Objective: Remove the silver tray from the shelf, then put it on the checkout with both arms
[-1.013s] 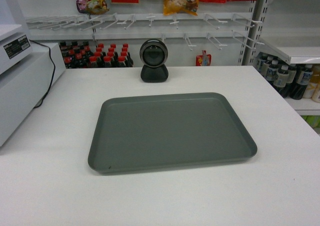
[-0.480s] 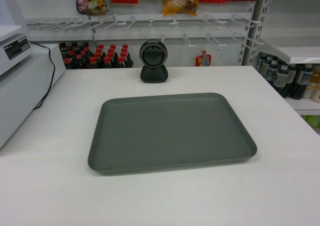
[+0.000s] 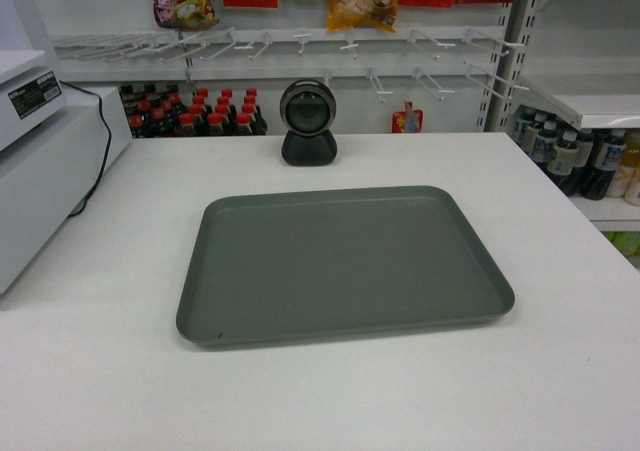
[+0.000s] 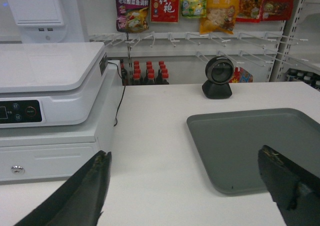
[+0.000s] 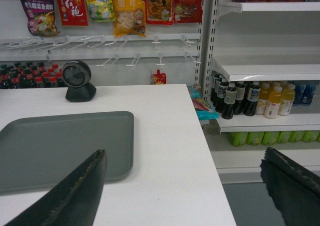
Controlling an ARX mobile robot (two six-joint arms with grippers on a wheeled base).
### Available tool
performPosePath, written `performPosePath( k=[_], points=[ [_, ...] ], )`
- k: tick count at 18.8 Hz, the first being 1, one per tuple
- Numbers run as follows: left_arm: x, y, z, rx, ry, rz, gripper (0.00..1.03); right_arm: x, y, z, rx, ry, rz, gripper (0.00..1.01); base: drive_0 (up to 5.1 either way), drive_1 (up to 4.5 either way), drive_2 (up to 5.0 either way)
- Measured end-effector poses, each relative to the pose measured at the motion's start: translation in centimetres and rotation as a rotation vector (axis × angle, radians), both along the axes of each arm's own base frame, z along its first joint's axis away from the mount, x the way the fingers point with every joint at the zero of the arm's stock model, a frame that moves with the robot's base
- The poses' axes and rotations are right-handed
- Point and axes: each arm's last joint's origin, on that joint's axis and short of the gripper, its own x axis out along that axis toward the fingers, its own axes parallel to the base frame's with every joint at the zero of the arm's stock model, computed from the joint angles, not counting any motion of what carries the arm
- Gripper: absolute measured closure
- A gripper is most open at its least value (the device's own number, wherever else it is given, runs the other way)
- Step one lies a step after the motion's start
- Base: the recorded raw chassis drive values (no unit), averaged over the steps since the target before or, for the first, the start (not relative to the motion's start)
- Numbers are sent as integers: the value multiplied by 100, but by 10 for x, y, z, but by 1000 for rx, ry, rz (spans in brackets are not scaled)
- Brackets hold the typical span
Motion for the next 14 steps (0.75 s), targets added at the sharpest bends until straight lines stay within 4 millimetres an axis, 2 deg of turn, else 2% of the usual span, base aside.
performPosePath(
  k=[1, 2, 14],
  points=[
    [0, 0, 0, 0, 0, 0, 3, 0, 0, 0, 0, 0, 0, 2, 0, 0, 0],
    [0, 0, 0, 0, 0, 0, 6, 0, 0, 0, 0, 0, 0, 4, 0, 0, 0],
    [0, 0, 0, 0, 0, 0, 5, 0, 0, 0, 0, 0, 0, 3, 0, 0, 0]
  ],
)
